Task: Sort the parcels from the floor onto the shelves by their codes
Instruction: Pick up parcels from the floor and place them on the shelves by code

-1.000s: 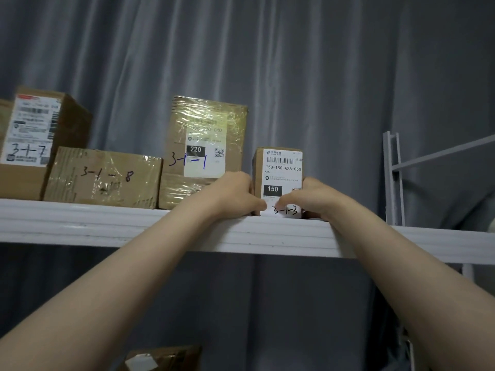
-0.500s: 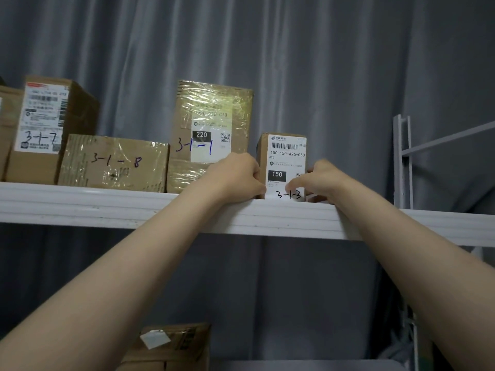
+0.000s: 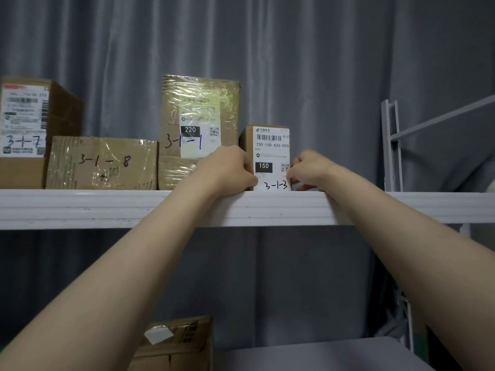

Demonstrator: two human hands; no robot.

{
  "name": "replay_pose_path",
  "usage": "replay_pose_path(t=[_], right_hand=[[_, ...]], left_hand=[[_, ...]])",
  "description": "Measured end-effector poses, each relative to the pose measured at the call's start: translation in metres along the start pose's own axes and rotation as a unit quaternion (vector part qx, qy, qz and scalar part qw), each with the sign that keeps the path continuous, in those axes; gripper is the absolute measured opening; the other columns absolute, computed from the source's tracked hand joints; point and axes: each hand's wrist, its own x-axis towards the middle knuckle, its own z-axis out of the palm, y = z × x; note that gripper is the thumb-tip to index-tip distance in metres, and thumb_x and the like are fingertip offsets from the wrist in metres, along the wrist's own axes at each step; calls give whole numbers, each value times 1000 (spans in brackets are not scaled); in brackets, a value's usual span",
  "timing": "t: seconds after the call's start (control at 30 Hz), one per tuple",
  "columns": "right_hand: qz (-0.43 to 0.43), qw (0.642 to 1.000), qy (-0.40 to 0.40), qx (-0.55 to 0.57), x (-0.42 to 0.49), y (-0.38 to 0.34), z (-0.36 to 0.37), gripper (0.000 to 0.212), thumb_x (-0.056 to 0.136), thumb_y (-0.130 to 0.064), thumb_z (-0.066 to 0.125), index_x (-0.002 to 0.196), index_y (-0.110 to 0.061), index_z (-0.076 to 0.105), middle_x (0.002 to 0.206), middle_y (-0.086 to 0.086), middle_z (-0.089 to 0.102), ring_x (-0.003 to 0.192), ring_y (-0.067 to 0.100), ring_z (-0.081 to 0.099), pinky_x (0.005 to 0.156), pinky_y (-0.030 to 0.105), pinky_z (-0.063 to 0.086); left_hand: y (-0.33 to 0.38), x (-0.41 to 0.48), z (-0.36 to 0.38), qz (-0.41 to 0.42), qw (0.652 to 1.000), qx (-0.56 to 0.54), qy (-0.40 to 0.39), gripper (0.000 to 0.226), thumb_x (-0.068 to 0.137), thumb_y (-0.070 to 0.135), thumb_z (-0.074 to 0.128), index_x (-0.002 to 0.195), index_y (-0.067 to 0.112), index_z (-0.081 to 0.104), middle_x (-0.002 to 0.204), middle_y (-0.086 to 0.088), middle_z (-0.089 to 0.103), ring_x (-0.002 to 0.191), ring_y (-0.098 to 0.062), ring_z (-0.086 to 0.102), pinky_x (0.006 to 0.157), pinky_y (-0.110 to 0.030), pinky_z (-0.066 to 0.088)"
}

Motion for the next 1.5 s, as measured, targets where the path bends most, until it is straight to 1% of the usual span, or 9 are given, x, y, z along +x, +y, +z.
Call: replay_pose_path(t=[0.1, 0.2, 0.37, 0.57, 0.67, 0.8, 0.93, 1.37, 1.5], right_hand=[[-7, 1000, -4, 12, -2, -1, 1, 21, 90, -4, 52, 73, -15, 46, 103, 16, 71, 104, 31, 68, 82, 45, 57], [-5, 1000, -11, 2, -5, -4, 1, 17, 94, -5, 49, 79, -11, 51, 112, 21, 70, 109, 34, 66, 85, 46, 57], [-11, 1000, -15, -21, -5, -6, 2, 16, 92, -1, 44, 83, -11, 51, 117, 29, 65, 111, 38, 65, 73, 41, 52], [-12, 999, -18, -32, -8, -6, 1, 17, 97, -8, 46, 83, -7, 57, 108, 21, 71, 105, 35, 68, 87, 48, 57], [-14, 1000, -13, -20, -8, -7, 0, 19, 99, -16, 47, 92, -4, 60, 98, 16, 72, 92, 32, 71, 80, 44, 58], [-10, 1000, -12, 1, -9, -8, -1, 27, 101, -23, 44, 84, -11, 61, 93, 11, 73, 87, 28, 71, 84, 43, 56], [2, 1000, -12, 18, -11, -9, 0, 31, 100, -23, 40, 80, -15, 62, 86, 8, 72, 78, 23, 66, 76, 33, 49], [0, 1000, 12, 24, -14, -10, -2, 30, 96, -26, 46, 93, -6, 68, 81, 12, 75, 65, 24, 67, 68, 30, 50], [8, 995, 83, 47, -15, -8, -3, 31, 91, -19, 43, 81, -4, 68, 75, 13, 75, 59, 26, 68, 60, 28, 53]], left_hand=[[0, 0, 0, 1, 1000, 3, 3, 10, 74, 32, 71, 80, 24, 73, 87, 3, 68, 88, -22, 64, 83, -41, 56], [1, 0, 0, -1, 1000, 1, 2, 10, 75, 31, 71, 81, 24, 74, 90, 1, 69, 89, -23, 64, 84, -40, 55], [1, -2, -1, -4, 1000, 8, 4, 13, 76, 32, 70, 84, 22, 74, 92, 0, 68, 90, -24, 62, 82, -39, 55], [2, -2, -1, -16, 1000, 15, -3, 16, 76, 32, 69, 85, 21, 74, 93, -1, 69, 91, -25, 63, 78, -34, 53], [2, -2, -1, -18, 1000, 15, -3, 18, 75, 33, 69, 86, 19, 73, 91, -1, 68, 90, -25, 63, 76, -34, 52], [3, -2, -2, -22, 1000, 20, -1, 21, 76, 33, 68, 86, 14, 68, 84, -1, 63, 88, -27, 61, 69, -33, 45], [4, -2, -2, -24, 999, 29, -3, 20, 77, 32, 66, 80, 14, 61, 72, 2, 53, 84, -28, 58, 67, -32, 40], [3, -1, -2, -30, 999, 28, 1, 24, 77, 34, 68, 86, 13, 63, 84, -3, 61, 88, -29, 61, 68, -32, 43], [4, -2, -1, -28, 999, 36, 8, 25, 77, 34, 67, 88, 12, 65, 85, -3, 62, 88, -29, 61, 67, -32, 42]])
